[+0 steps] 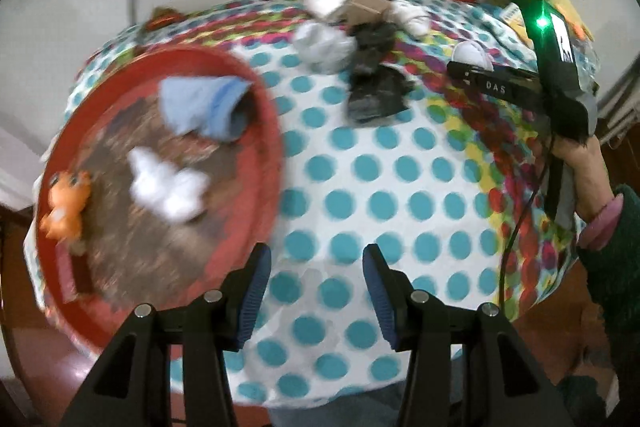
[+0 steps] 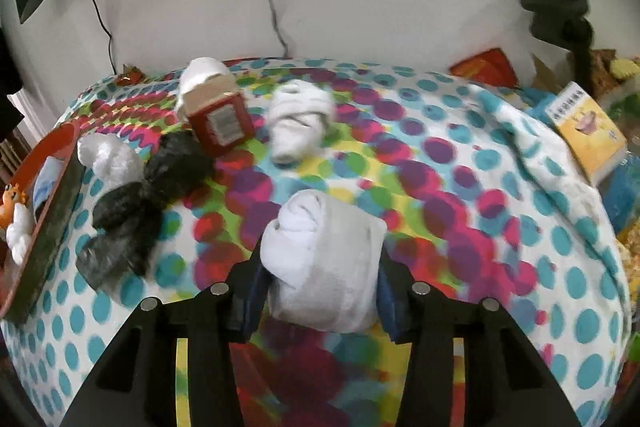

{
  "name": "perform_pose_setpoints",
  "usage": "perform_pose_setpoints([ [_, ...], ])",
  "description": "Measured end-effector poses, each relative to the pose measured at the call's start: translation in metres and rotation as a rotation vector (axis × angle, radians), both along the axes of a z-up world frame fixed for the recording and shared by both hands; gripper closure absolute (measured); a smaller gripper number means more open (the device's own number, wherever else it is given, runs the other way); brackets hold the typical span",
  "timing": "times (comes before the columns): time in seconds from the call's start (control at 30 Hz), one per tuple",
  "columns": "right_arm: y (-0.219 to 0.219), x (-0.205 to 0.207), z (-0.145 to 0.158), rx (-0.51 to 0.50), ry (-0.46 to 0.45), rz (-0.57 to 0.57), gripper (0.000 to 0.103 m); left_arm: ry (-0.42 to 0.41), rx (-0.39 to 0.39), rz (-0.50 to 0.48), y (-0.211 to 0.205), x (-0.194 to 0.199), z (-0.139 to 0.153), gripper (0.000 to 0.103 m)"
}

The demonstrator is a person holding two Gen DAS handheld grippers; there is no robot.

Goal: Organize objects
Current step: 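Grasp the black plastic bag with the left tool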

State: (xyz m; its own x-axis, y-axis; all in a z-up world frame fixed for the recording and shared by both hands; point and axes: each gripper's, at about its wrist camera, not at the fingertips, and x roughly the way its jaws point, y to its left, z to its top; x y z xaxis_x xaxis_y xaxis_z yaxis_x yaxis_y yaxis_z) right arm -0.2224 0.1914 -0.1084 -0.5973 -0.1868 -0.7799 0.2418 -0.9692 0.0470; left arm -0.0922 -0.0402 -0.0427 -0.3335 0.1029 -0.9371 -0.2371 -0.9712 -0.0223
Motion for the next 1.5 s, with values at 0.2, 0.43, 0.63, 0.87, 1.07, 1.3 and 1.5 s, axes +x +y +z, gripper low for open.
perform_pose_setpoints([
  [0.2,0.029,0.007,0.000,-0.035,-0.005,-0.028,0.059,-0.045,0.118,-0.079,0.037,-0.033,-0.005,0.054],
  [0.43,0.019,0.008,-0.001,0.041,0.000,-0.016,0.056,-0.003,0.142,-0.135,0.073,-0.089,0.004,0.054],
  [0.63,0.022,0.008,0.000,0.029,-0.002,-0.014,0.055,0.003,0.092,-0.157,0.089,-0.139,0.001,0.054],
  [0.87,0.024,0.007,0.002,-0.005,-0.006,-0.011,0.053,-0.071,0.076,-0.171,0.106,-0.173,-0.019,0.054],
  [1.07,0.024,0.007,0.000,-0.016,-0.008,-0.008,0.052,-0.100,0.059,-0.118,0.102,-0.192,-0.033,0.054],
  [1.3,0.024,0.008,-0.001,-0.022,-0.009,-0.005,0.050,-0.111,0.090,-0.068,0.089,-0.199,-0.034,0.054],
  [1.5,0.022,0.008,-0.001,-0.022,-0.009,-0.004,0.048,-0.110,0.104,-0.060,0.086,-0.199,-0.030,0.054],
])
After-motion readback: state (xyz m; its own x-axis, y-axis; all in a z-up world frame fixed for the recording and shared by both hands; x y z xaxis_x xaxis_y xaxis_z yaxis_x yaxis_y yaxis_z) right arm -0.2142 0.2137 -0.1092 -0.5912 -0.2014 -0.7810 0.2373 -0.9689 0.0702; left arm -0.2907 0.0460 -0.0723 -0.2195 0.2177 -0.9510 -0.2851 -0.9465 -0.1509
